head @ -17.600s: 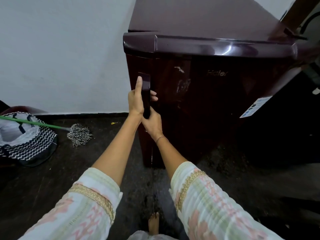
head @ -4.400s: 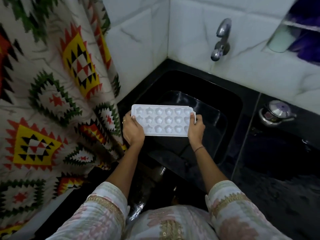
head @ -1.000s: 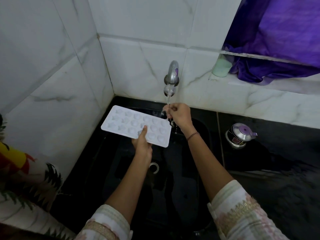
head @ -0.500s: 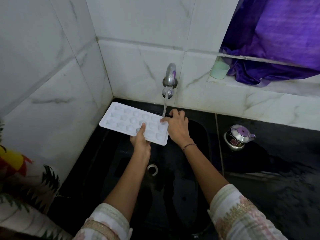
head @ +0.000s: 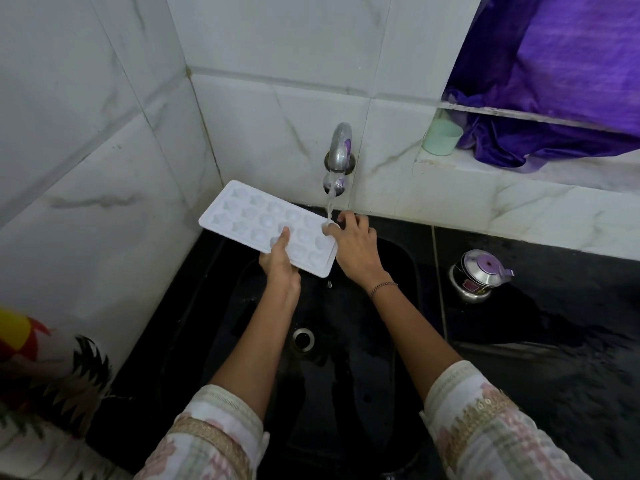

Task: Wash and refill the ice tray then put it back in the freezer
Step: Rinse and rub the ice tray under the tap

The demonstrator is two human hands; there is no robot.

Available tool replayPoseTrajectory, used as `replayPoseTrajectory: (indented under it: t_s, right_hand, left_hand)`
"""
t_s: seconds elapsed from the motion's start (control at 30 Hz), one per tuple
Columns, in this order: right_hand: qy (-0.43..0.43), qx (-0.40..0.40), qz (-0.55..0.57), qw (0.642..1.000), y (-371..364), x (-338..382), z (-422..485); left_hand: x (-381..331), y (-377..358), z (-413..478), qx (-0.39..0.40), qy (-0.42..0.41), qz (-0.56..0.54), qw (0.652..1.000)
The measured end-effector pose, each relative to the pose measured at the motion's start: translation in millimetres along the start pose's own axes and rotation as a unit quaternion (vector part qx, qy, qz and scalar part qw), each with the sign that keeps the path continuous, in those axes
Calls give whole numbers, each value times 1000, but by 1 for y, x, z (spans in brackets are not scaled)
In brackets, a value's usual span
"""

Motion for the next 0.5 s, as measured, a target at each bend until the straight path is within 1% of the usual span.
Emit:
replayPoseTrajectory:
  t_s: [0.07,0.13,0.2,0.3,0.37,0.5]
  right_hand:
    - [-14,-24,26,999,6,-3,-1]
    - [-11,-46,48,998,10,0,-5]
    - [8,-42,50,998,4,4,-8]
    - [-20,-41,41,998,-2,-5,-10]
    - [-24,-45,44,998,-3,-7,-9]
    - [11,-50,42,998,-7,-8,-7]
  left_hand:
    - [1,-4,2,-5,-2,3,1000]
    - [3,-10,4,-9,-2,7,1000]
    - [5,-15,7,-10,-4,15,1000]
    - [9,-21,11,-6,-5,29,1000]
    - [12,-22,13,-8,-4,36,999]
    - [13,-22,19,-17,-6,43,999]
Point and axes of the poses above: each hand's wrist, its own z-axis towards the middle knuckle, its own y-axis out of the back of the hand, x = y × z, the point moved 9 cm from there along z, towards the middle knuckle, and after that the axes turned 15 degrees about -z, right-handed, at the moved point
